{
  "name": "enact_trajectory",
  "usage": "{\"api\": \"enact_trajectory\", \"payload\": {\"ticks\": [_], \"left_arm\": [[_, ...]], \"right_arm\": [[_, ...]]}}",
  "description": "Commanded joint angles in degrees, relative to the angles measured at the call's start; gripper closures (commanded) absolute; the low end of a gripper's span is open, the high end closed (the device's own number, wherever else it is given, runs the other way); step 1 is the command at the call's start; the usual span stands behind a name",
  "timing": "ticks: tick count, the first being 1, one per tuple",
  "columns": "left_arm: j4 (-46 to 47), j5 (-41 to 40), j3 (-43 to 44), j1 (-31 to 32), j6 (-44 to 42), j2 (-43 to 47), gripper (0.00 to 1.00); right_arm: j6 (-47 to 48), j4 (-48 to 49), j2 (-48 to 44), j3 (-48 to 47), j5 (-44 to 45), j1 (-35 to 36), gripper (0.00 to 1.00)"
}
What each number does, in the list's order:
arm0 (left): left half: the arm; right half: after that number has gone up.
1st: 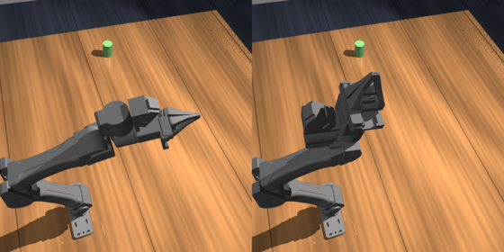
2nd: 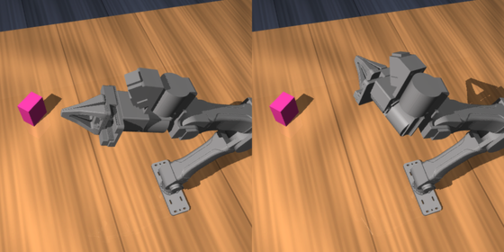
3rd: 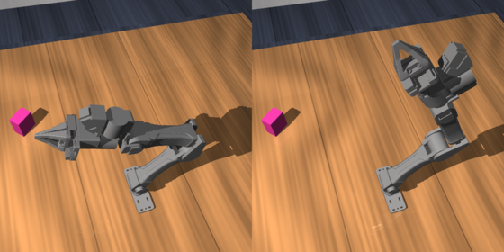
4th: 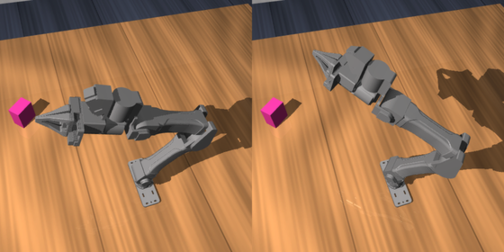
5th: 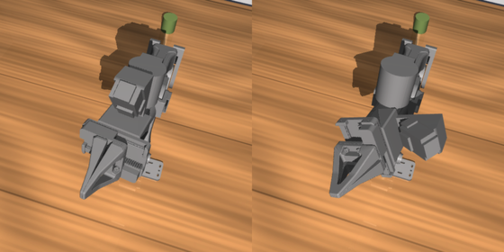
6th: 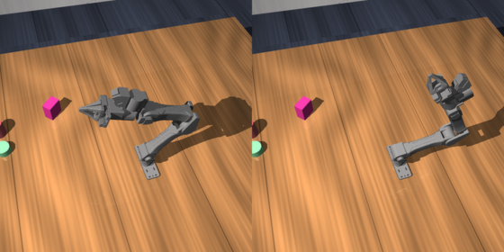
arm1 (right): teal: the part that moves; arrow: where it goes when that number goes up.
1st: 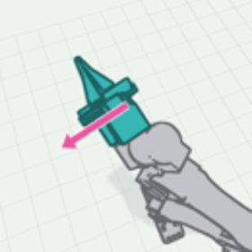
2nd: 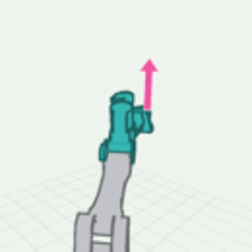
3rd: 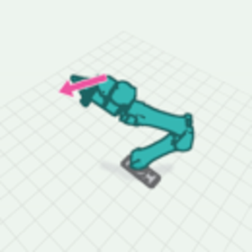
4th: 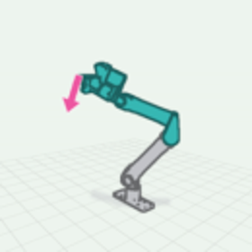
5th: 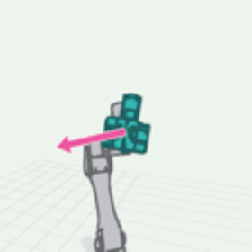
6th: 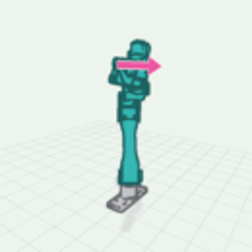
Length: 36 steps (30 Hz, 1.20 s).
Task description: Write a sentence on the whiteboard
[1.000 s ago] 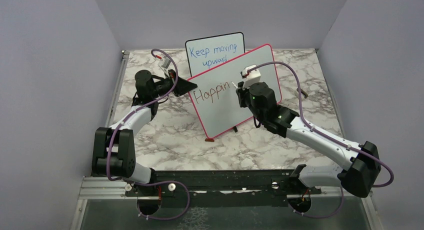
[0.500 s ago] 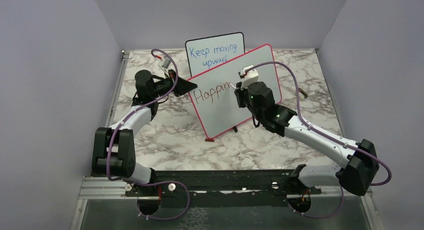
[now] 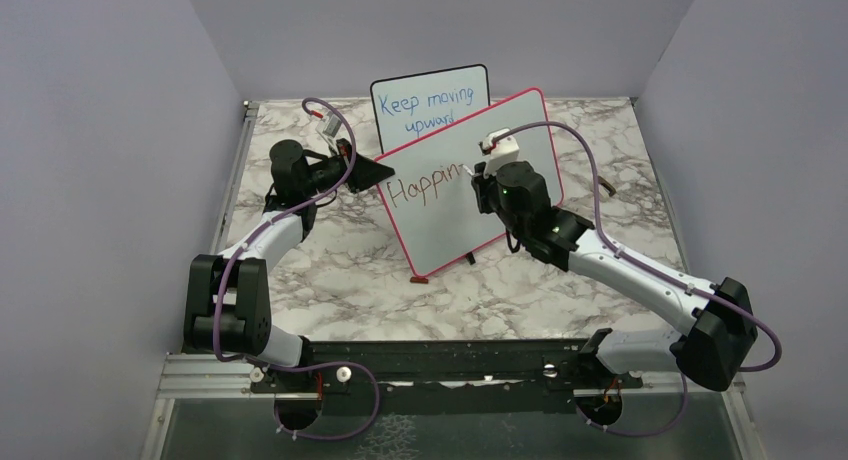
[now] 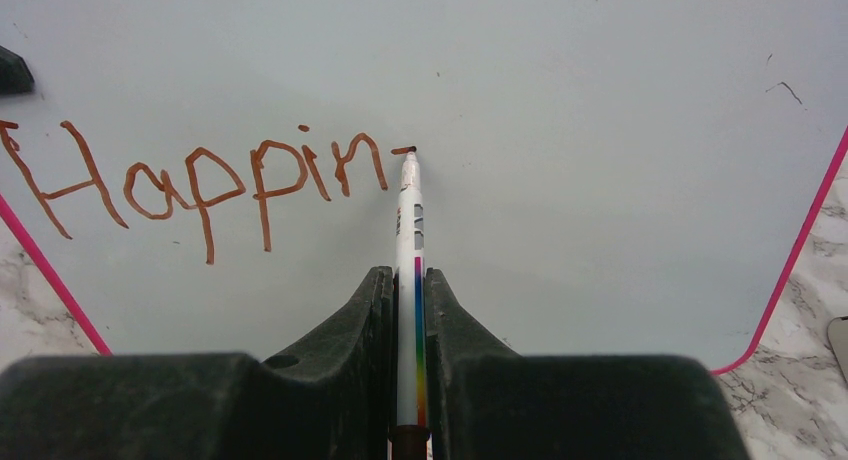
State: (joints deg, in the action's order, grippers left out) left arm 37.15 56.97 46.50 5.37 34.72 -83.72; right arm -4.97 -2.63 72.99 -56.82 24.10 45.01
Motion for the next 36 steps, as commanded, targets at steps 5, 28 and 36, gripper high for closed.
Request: {"api": "enact_trajectory", "payload": {"ticks": [5,28,36], "left_arm": [[-3.5,0.4,0.3,0.2,-3.8,-1.7,1.0],[-3.6,0.4,0.3,0.2,-3.8,-1.6,1.0],[-3.6,0.4,0.4,0.2,-3.8,-1.7,1.0]], "right_arm": [[0.5,2.2,0.2,0.0,0.9,-1.1,0.99],[2.5,4.9,0.9,-1.8,-3.2,-1.2,0.99],[3.0,4.5,0.8,-1.8,-4.7,-1.2,0.99]]}}
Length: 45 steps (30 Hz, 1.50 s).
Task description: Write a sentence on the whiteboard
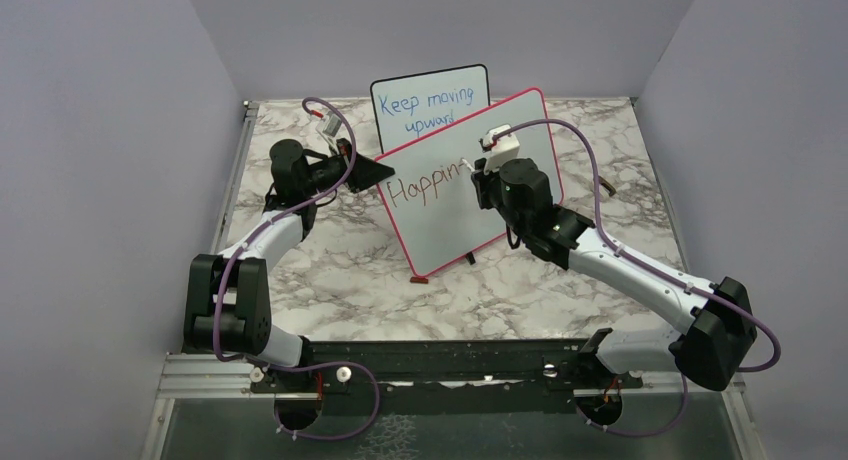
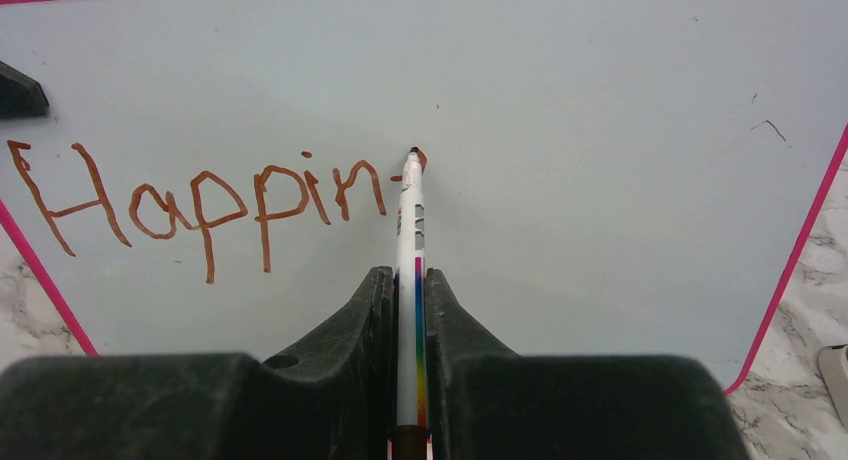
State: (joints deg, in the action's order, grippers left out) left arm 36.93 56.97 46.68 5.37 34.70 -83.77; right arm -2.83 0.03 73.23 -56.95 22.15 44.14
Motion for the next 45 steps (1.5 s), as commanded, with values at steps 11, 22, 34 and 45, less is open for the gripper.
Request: {"api": "enact_trajectory", "payload": {"ticks": [11,22,34,45], "left_arm": [[-3.4,0.4,0.2,0.2,-3.7,-1.7,1.0],[-3.4,0.3,0.2,0.2,-3.7,-1.6,1.0],[-3.4,0.3,0.2,0.2,-3.7,-1.6,1.0],[-3.4,0.3,0.2,0.3,-3.8,-1.7,1.0]], "right_arm": [[1.2,0.4,-0.3,-0.8,-5.5,-0.3,0.99],[0.5,-3.9,-0.5,-0.3,-6.1,-0.4,0.99],[-0.3,-6.3,-1.8,1.4,-4.4,-0.4,0.99],[-0.3,-7.3,-2.1,2.2,-0.6,-0.4,0.99]]}}
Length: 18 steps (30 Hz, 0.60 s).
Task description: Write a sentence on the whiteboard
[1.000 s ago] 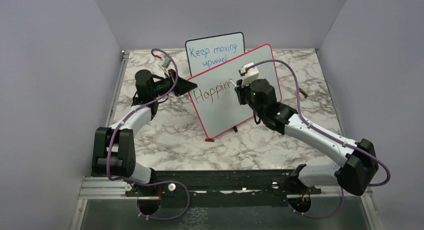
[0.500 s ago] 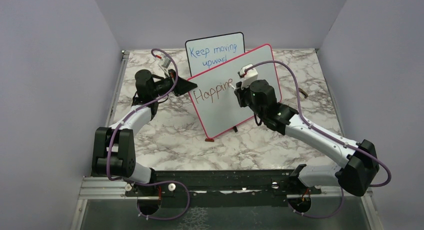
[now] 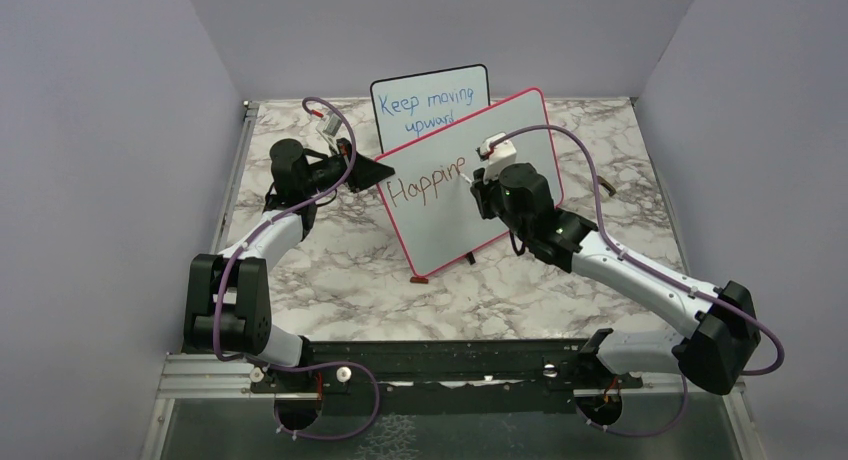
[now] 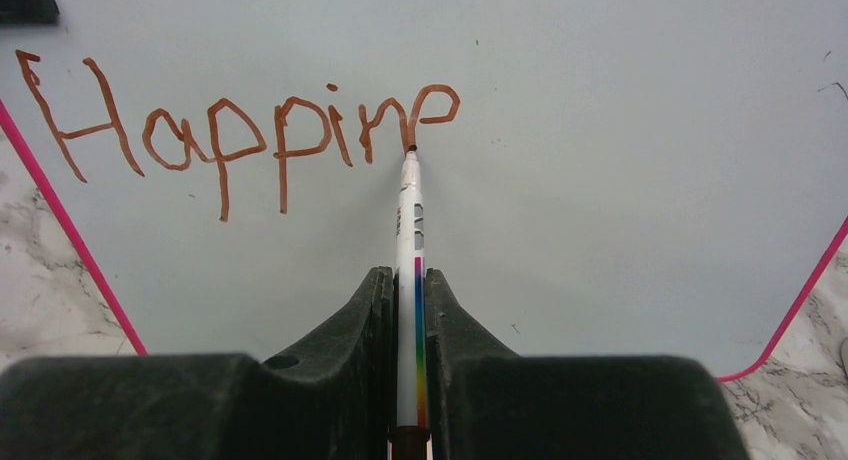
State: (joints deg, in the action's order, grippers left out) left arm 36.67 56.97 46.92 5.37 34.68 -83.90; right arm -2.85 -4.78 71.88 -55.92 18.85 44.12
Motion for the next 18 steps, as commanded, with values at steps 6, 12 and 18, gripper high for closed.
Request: {"api": "enact_trajectory", "payload": {"ticks": [6,12,18], "left_arm": [[-3.2,0.3,-0.1,0.2,-3.7,-1.5,1.0],[-3.2,0.4,-0.1,0.2,-3.7,-1.5,1.0],[-3.2,0.3,-0.1,0.2,-3.7,-1.6,1.0]], "right_arm": [[-0.3,-1.5,-0.9,1.7,5.4,-0.3,0.99],[-0.1,0.7,-1.0,1.7,5.5,-0.4,0.99],[-0.1,3.1,-2.0,1.3,5.5,-0.5,0.99]]}}
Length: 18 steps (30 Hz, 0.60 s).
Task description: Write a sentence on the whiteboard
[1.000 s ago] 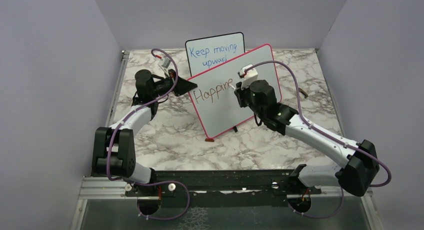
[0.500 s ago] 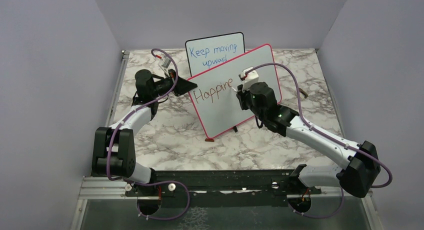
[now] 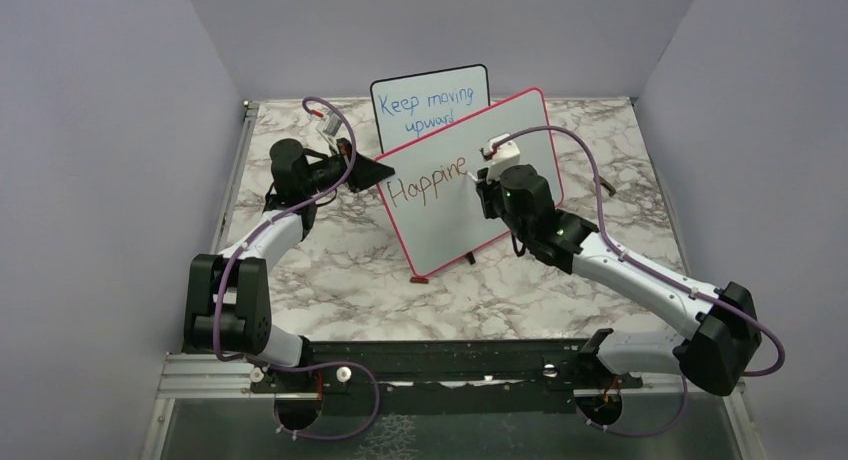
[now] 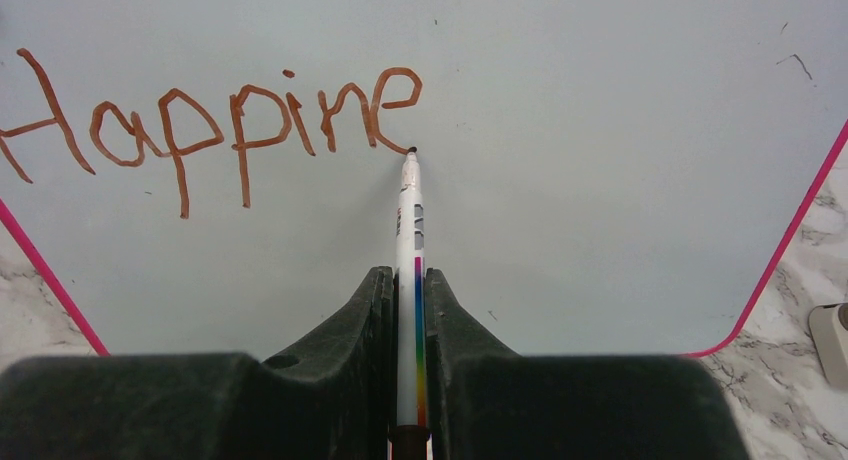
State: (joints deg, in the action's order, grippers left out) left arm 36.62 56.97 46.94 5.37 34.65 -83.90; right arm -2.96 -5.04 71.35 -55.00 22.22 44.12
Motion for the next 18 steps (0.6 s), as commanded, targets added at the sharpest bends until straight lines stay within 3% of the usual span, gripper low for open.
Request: {"api": "enact_trajectory", "payload": {"ticks": [1,18], "left_arm": [[-3.1,0.3,-0.1,0.2,-3.7,-1.5,1.0],[-3.2,0.3,-0.1,0.2,-3.7,-1.5,1.0]], "right_arm": [[0.1,3.6,-1.6,0.1,2.1,-0.6,0.99],[0.9,4.5,-1.8,-1.1,0.4,-2.7,0.99]]}}
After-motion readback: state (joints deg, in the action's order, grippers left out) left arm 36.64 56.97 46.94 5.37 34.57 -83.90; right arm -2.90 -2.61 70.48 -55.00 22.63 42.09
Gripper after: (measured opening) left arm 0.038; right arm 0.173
